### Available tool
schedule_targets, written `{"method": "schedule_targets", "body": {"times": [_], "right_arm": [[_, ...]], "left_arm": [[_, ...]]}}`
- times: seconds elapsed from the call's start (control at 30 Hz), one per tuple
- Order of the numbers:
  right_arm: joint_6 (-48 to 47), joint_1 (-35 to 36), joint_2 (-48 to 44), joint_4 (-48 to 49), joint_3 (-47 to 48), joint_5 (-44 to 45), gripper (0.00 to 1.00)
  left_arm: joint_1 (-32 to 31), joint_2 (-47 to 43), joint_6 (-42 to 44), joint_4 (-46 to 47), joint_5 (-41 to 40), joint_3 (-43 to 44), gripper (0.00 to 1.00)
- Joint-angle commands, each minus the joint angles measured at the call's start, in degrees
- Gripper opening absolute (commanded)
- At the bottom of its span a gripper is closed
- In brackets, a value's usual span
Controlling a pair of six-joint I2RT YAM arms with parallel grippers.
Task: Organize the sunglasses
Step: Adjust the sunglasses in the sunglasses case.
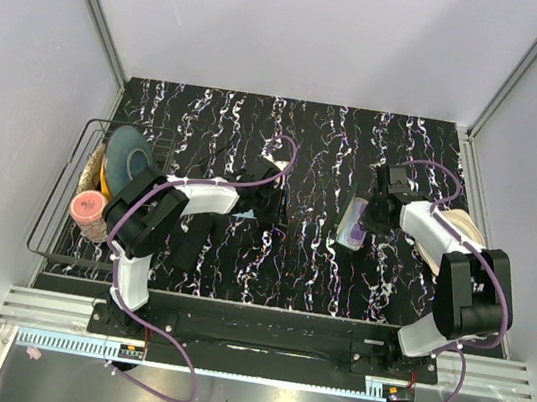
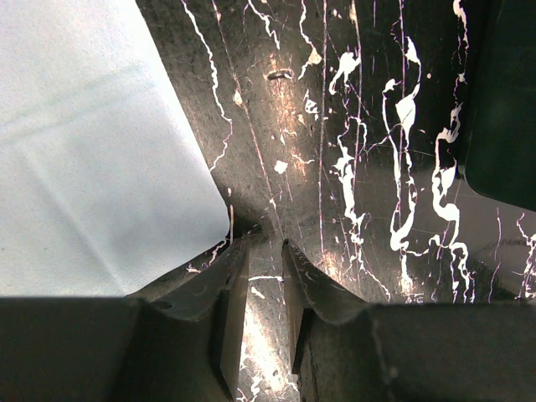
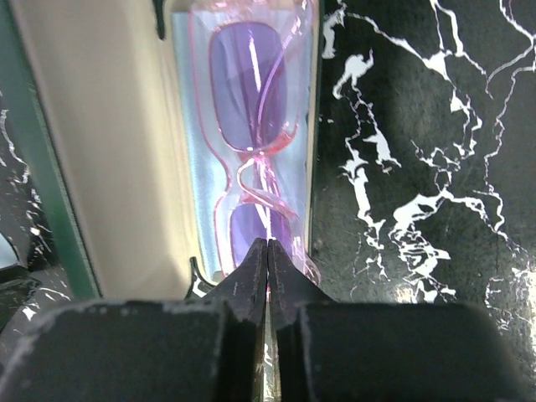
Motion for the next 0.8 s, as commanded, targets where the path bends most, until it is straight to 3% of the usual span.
{"method": "schedule_targets", "body": {"times": [0.0, 0.3, 0.77], "right_arm": [[1.3, -0.3, -1.5, 0.5, -1.1, 3.1, 0.04], [1.8, -0.5, -4.7, 0.5, -4.0, 3.2, 0.04], [2.7, -0.5, -0.1, 4.1, -5.8, -1.9, 0.03]], "left_arm": [[-0.1, 0.1, 0.7, 0.1, 1.5, 1.3, 0.27], [-0.9, 1.0, 1.1, 0.7, 2.8, 2.1, 0.27], [-1.1, 1.1, 1.2, 0.7, 2.5, 2.3, 0.27]]}}
